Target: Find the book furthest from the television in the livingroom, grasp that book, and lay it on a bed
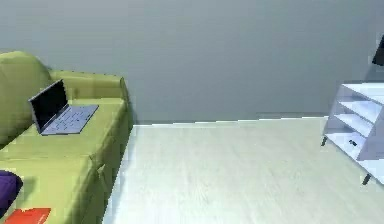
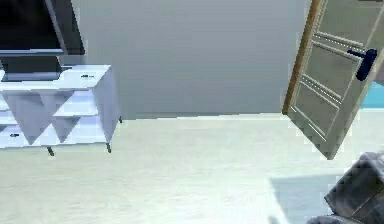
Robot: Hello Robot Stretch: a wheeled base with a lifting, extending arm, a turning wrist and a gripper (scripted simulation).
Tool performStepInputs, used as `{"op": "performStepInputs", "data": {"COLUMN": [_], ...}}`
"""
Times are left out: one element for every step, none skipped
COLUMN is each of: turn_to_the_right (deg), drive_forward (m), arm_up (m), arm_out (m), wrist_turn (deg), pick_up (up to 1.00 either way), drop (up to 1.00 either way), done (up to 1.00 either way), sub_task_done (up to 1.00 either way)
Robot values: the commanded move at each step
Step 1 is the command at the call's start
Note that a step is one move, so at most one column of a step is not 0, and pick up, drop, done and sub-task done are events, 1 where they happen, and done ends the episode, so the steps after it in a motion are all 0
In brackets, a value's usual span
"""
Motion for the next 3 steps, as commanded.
{"op": "performStepInputs", "data": {"turn_to_the_right": [45.0, 39.0, 0.0], "drive_forward": [0.0, 0.0, 0.05], "arm_up": [0.0, 0.0, 0.0], "arm_out": [0.0, 0.0, 0.0], "wrist_turn": [0.0, 0.0, 0.0], "pick_up": [0.0, 0.0, 0.0], "drop": [0.0, 0.0, 0.0], "done": [0.0, 0.0, 0.0], "sub_task_done": [0.0, 0.0, 0.0]}}
